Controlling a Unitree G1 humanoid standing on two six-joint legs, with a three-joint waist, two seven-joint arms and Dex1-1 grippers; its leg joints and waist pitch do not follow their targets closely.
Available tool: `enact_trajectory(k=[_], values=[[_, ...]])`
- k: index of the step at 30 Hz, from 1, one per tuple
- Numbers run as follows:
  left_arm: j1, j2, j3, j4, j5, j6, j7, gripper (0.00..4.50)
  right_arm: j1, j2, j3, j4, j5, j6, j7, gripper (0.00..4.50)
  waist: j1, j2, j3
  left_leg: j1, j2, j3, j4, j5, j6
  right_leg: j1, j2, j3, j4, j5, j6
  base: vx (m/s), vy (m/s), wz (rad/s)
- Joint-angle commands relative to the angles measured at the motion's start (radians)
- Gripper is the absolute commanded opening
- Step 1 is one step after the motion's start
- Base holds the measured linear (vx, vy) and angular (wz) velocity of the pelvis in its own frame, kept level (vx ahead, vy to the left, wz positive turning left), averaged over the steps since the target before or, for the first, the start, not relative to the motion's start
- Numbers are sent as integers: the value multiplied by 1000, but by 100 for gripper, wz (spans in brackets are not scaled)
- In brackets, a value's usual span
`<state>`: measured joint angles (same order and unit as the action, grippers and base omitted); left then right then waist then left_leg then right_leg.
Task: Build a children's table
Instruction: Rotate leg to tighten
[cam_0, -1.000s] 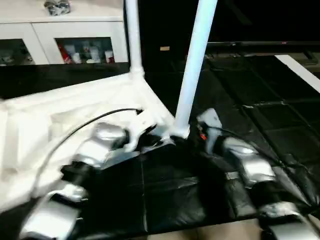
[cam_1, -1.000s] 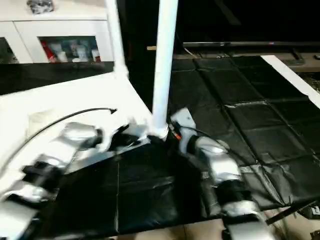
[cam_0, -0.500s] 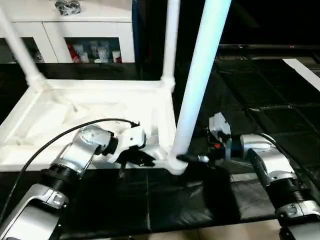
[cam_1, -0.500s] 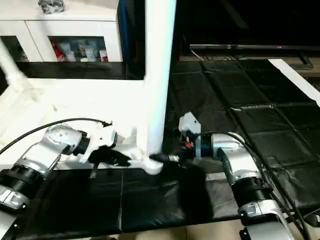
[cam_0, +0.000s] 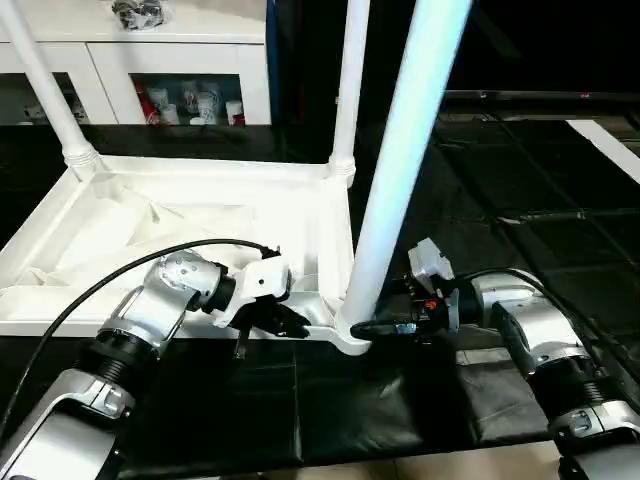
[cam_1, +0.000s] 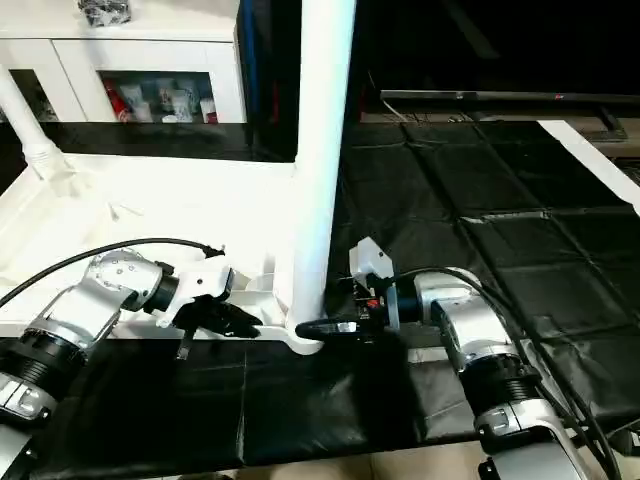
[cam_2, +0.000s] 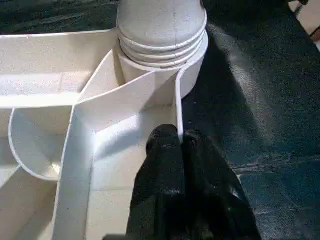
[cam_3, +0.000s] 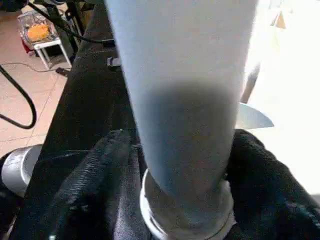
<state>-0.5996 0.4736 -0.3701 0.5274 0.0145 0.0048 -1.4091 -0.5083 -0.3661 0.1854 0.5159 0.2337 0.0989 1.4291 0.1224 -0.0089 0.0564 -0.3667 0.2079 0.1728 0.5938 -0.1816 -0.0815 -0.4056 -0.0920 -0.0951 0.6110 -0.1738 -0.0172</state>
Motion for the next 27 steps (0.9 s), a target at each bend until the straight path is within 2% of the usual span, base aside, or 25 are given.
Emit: enact_trajectory(k=[1,6,8,10,15,17,18,19,21,22,23,24,25,26,27], values=[[5,-2,-39,-18,15,-18,-29,0,-12,-5,14,3,4,9,28,268,-2,-8,-71,9,29,1,-70,-174,46,54,-60,52,-66,-239,-210,0,0,0],[4,3,-40,-14,16,-21,-31,0,-13,-5,18,7,7,16,37,221,3,-6,-72,10,30,1,-70,-173,43,53,-60,52,-66,-239,-209,0,0,0],[5,4,-40,-13,17,-21,-32,0,-13,-3,19,11,8,18,37,221,3,-7,-72,10,29,1,-70,-168,43,54,-59,52,-64,-226,-211,0,0,0],[7,4,-40,-11,19,-22,-32,0,-13,2,19,18,7,16,37,202,3,-6,-73,9,29,1,-69,-163,44,54,-59,52,-63,-214,-214,0,0,0],[5,-4,-35,-5,17,-9,-23,0,-7,12,22,16,8,23,39,196,5,-4,-73,9,29,1,-69,-171,41,55,-59,51,-63,-216,-216,0,0,0],[5,-8,-31,-5,13,3,-16,0,1,17,21,5,15,31,36,196,5,1,-74,10,29,1,-69,-177,37,55,-58,51,-64,-211,-219,0,0,0],[5,-11,-28,-4,11,10,-12,0,4,21,20,-1,19,37,35,196,5,0,-74,11,29,1,-70,-178,37,55,-58,51,-64,-210,-220,0,0,0],[4,-12,-27,-4,11,14,-8,0,7,24,18,-6,22,43,30,196,6,12,-74,12,29,-1,-70,-181,34,55,-58,51,-62,-208,-223,0,0,0],[-3,-29,-20,-2,18,65,38,0,33,56,-1,-49,46,87,-35,196,6,6,-74,13,29,0,-70,-185,32,55,-56,51,-64,-197,-225,0,0,0],[-5,-36,-16,-3,16,81,49,0,36,64,-4,-53,44,98,-61,196,8,6,-72,12,29,0,-72,-193,29,55,-58,51,-66,-212,-222,0,0,0],[-11,-52,-5,-5,11,115,77,0,43,84,-12,-62,38,118,-118,196,5,11,-69,13,28,-1,-75,-216,18,55,-57,51,-71,-249,-211,0,0,0],[-19,-74,9,-7,4,156,114,0,50,110,-20,-67,25,126,-187,196,5,11,-69,13,28,-1,-75,-216,18,55,-57,51,-71,-249,-211,0,0,0],[-29,-103,27,-9,-4,199,159,0,54,140,-25,-70,5,143,-269,196,-4,11,-61,18,24,-3,-79,-279,-9,51,-58,50,-82,-362,-184,0,0,0],[-37,-123,37,-7,-7,225,192,0,54,164,-29,-68,-10,153,-329,196,-10,11,-59,23,18,-8,-80,-310,-24,50,-62,45,-93,-465,-150,0,0,0],[-51,-151,48,-1,-5,253,239,0,49,199,-37,-62,-24,164,-402,196,-14,11,-59,26,17,-9,-80,-325,-26,48,-64,44,-101,-511,-132,0,0,0]])
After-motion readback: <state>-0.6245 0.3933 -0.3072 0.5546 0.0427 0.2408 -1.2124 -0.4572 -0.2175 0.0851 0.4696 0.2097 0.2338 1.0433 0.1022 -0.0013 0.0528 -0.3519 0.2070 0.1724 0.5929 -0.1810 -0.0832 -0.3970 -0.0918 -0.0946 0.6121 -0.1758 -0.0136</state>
